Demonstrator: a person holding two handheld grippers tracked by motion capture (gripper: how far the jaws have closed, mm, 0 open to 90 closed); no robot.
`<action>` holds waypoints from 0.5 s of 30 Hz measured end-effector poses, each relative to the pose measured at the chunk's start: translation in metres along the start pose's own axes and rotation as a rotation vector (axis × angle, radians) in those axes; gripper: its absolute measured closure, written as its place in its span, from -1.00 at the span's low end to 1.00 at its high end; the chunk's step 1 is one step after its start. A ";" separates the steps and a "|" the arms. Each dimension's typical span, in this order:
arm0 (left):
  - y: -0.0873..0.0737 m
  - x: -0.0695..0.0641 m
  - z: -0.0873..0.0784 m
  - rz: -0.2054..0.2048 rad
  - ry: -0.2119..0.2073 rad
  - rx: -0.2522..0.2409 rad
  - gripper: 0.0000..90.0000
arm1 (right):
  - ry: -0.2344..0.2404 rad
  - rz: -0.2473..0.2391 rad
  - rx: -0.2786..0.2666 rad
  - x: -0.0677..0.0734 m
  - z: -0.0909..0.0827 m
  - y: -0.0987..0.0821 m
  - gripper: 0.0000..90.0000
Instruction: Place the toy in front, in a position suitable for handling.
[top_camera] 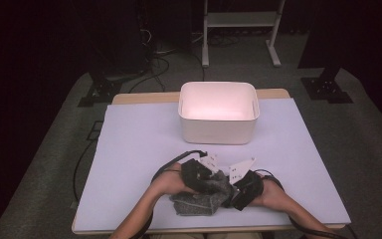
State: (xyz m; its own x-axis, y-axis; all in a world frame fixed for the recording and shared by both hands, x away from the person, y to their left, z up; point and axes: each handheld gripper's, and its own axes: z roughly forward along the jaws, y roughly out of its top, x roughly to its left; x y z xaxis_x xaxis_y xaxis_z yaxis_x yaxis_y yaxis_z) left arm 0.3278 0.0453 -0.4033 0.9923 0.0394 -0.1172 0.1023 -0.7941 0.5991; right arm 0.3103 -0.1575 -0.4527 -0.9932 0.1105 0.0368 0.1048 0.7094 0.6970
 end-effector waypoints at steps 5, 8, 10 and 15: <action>-0.020 0.001 -0.015 -0.032 0.030 0.019 0.68 | 0.004 0.000 0.004 0.000 0.000 0.000 -0.51; -0.034 0.003 -0.023 -0.057 0.049 0.036 0.68 | 0.004 -0.008 0.008 -0.001 0.000 0.000 -0.51; -0.042 0.003 -0.028 -0.074 0.060 0.042 0.68 | 0.007 -0.007 0.007 -0.001 0.000 0.000 -0.51; -0.051 0.005 -0.033 -0.103 0.060 0.020 0.68 | 0.009 -0.004 0.008 -0.001 0.000 0.001 -0.51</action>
State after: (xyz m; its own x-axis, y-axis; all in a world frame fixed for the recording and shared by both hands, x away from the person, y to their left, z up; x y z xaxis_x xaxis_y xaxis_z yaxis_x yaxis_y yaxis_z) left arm 0.3303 0.1061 -0.4078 0.9790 0.1577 -0.1291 0.2035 -0.7959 0.5702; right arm 0.3116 -0.1571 -0.4522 -0.9940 0.1013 0.0401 0.1008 0.7156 0.6912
